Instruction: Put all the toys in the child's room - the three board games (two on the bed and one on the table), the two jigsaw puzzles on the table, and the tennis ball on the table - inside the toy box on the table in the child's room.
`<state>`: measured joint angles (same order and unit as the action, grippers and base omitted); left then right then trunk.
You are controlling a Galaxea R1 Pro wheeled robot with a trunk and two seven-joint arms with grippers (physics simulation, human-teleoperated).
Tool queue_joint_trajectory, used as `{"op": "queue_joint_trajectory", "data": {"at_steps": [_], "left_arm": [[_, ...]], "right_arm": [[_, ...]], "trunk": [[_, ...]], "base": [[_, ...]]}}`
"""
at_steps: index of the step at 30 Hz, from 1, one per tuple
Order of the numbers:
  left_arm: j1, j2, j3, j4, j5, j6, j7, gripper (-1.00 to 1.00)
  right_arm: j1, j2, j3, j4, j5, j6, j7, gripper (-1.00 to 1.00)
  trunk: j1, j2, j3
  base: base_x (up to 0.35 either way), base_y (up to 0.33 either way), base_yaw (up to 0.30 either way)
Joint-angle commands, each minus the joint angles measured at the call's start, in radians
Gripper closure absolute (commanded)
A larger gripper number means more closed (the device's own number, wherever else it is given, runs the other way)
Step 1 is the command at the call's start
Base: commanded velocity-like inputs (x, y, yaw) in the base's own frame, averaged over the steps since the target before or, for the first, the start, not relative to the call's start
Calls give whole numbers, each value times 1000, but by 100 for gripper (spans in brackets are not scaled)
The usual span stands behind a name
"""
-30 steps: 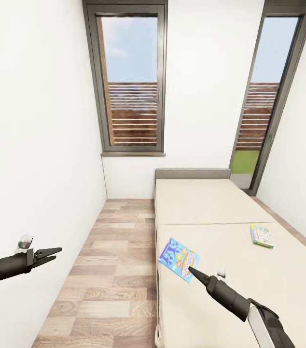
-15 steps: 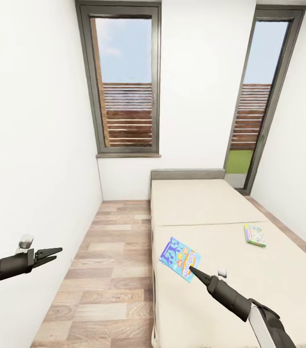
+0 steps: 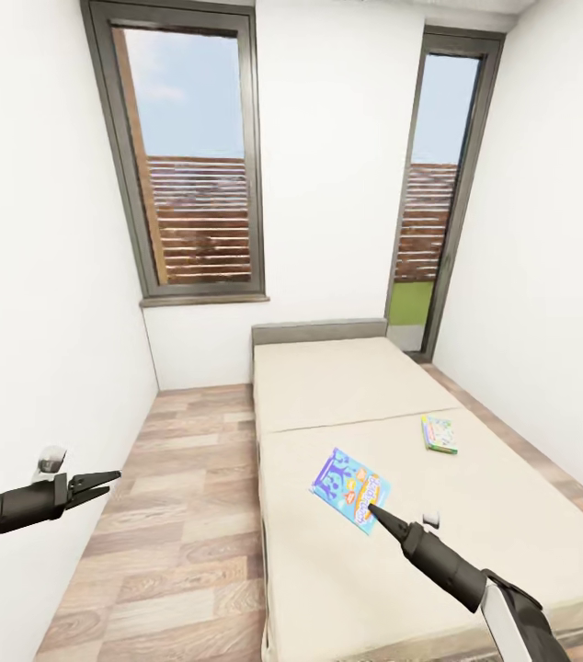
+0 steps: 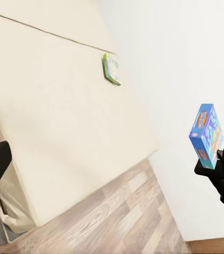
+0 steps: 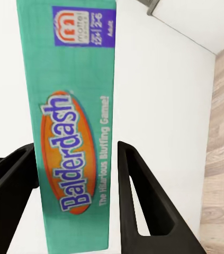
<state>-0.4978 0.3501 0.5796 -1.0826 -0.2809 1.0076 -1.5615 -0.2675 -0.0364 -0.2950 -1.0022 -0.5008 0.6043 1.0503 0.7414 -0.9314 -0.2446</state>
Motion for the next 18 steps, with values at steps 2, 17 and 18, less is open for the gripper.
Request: {"op": "queue_joint_trajectory", "data": {"at_steps": [2,17,18], "left_arm": [[-1,0,2,-1,-11,10,-9,-100],[-1,0,0,-2,-11,11,-9,-100],[-1,0,1,-2,-11,11,-9,-100]], "right_arm": [[-1,1,-1,1,-6,7,1,100],[0,0,-2,2,-5,7,1,100],[1,0,-3,2,-5,7,1,100]], "trunk": [[-8,13,5],[-65,118,52],[-69,125,55]], "base": [[0,0,-281],[0,0,-281],[0,0,-281]]}}
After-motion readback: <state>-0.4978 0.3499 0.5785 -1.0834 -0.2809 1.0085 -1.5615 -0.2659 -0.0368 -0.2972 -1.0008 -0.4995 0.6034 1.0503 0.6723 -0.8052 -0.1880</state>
